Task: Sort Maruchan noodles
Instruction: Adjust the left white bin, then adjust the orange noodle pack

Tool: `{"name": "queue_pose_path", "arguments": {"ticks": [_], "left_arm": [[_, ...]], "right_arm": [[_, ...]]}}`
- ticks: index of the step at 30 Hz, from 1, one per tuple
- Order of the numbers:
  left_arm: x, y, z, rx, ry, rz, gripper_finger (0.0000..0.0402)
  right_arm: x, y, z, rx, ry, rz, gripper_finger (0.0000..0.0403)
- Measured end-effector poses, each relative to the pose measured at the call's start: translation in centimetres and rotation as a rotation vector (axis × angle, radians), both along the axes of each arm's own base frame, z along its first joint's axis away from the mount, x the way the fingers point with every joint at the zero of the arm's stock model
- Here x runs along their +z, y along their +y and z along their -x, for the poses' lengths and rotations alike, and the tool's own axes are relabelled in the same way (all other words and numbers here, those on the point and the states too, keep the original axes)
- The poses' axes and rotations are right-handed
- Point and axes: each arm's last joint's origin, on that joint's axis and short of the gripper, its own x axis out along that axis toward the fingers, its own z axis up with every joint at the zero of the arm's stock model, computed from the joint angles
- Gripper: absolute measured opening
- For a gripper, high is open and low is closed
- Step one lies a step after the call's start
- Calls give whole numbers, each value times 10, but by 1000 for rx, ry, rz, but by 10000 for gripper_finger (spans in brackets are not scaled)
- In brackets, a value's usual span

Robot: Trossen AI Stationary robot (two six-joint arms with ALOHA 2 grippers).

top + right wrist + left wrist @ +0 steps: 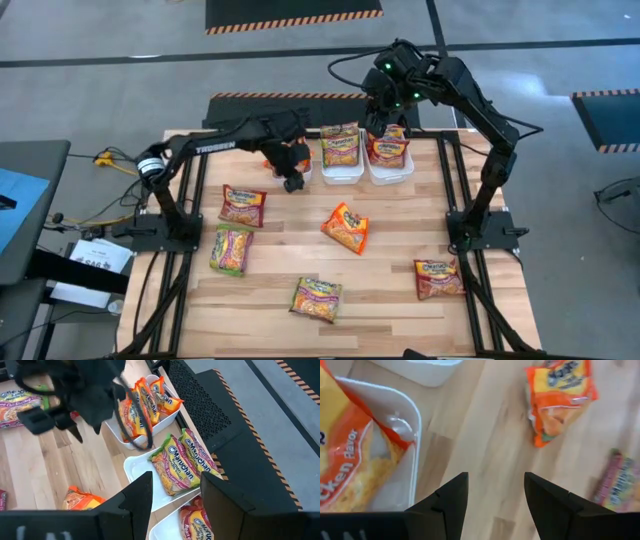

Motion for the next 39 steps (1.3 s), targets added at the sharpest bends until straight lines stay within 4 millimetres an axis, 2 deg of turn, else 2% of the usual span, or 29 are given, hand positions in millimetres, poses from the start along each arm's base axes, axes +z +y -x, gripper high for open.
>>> {"name": "queue_pose_path", "arguments": {"ticks": [9, 16, 23, 32, 35, 39], "left_arm": [[-34, 8, -10, 42, 96, 26, 178], [-40, 11, -3, 50, 199, -21, 178], [-40, 20, 8, 79, 268, -51, 178], [-40, 24, 15, 66, 242, 76, 178], [-33, 22, 12, 41, 209, 93, 178], [-13, 19, 13, 28, 161, 80, 178]], "right_arm": [[0, 0, 0, -18, -5, -16, 188], [0, 0, 0, -18, -6, -15, 188], [0, 0, 0, -18, -6, -15, 188], [0, 0, 0, -18, -6, -15, 189], [0, 0, 0, -18, -6, -15, 188], [0, 0, 0, -18, -6, -15, 188]]}}
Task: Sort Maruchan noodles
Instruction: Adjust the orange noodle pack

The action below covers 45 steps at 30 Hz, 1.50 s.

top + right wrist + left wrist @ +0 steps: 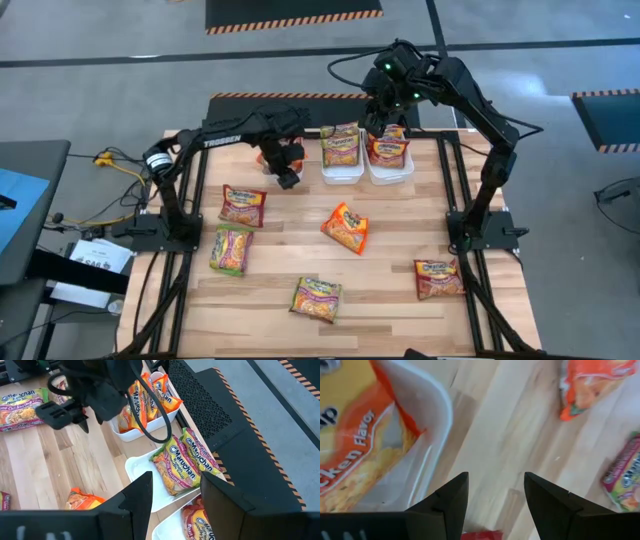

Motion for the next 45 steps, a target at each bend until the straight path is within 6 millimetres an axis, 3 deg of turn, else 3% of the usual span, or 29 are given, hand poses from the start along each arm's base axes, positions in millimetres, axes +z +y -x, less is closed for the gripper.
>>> {"name": "queue_pose_path", "arguments": {"ticks": [9, 16, 24, 32, 37, 45], "left_arm": [[54, -9, 16, -6, -74, -82, 178], [82, -14, 35, 44, -63, -256, 178], [87, 13, 51, 54, 2, -489, 178], [97, 35, 87, 265, -27, -367, 178], [108, 37, 101, 328, -63, -372, 178], [131, 23, 116, 335, -148, -396, 178]], "right_arm": [[1, -1, -1, 36, 1, 36, 189], [-15, -10, -22, 120, 36, 77, 189], [-43, -21, -47, 207, 97, 50, 189], [-68, -28, -78, 287, 71, 3, 189], [-90, -38, -104, 341, 21, 5, 189], [-135, -59, -143, 356, -17, 12, 194]]}}
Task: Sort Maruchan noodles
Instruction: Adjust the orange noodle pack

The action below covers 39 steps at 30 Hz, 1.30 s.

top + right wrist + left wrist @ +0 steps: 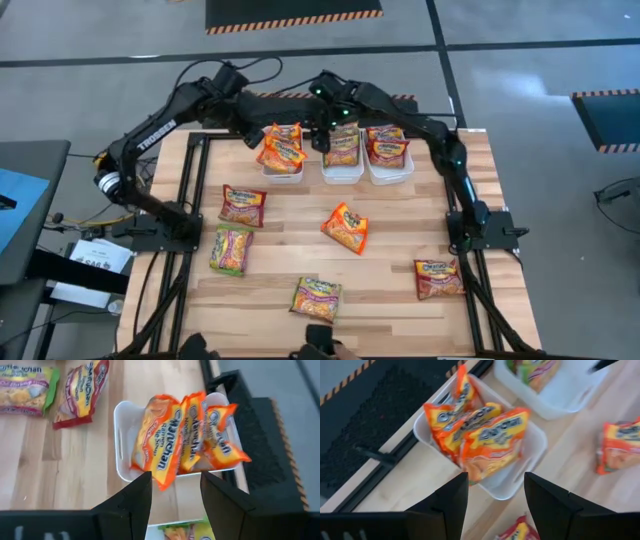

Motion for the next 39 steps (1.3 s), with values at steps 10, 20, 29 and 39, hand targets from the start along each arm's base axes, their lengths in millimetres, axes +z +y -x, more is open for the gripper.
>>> {"name": "queue_pose_path", "arguments": {"ticks": [10, 20, 29, 39], "left_arm": [[32, -26, 23, 28, -117, -58, 178], [38, -33, 30, 54, -117, -91, 178], [33, -33, 31, 61, -97, -81, 178], [33, -33, 31, 61, -96, -81, 178]], "right_arm": [[-50, -10, -32, 3, -25, -80, 194], [-85, -14, -47, -76, -4, -167, 194], [-84, -16, -51, -88, -36, -160, 194], [-116, -20, -57, -135, 31, -184, 194]]}}
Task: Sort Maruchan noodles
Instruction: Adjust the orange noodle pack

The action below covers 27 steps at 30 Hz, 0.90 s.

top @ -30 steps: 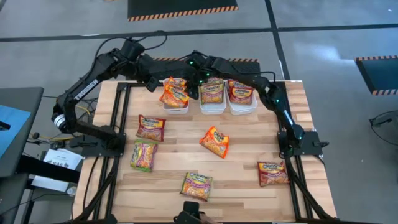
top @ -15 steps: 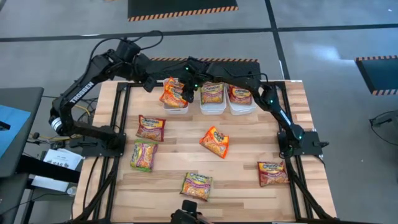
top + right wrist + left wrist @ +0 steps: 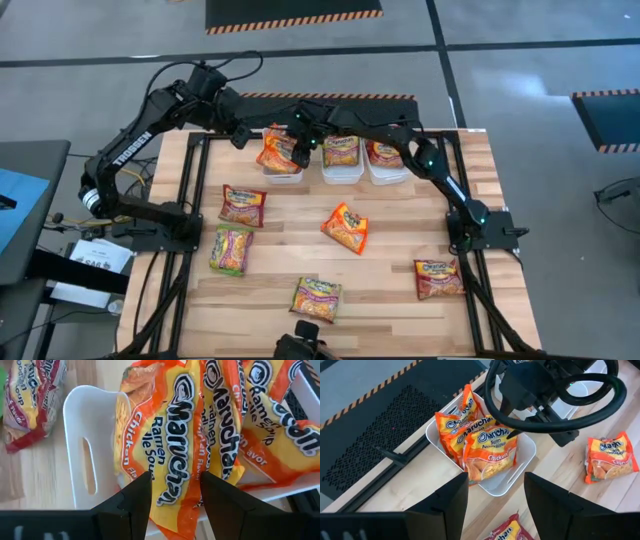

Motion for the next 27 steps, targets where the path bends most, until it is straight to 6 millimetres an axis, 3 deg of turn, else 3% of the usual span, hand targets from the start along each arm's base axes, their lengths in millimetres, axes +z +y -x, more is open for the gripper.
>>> {"name": "queue_pose_path", "arguments": {"ticks": [9, 21, 27], "left_arm": [[0, 0, 0, -1, 11, -10, 178], [0, 0, 0, -6, 17, -17, 178], [0, 1, 1, -2, 40, -38, 178]], "right_arm": [[-6, 2, -3, -72, 38, 53, 155], [-4, 11, -12, -94, -1, 51, 17], [-3, 17, -14, -71, 5, 69, 6]]}}
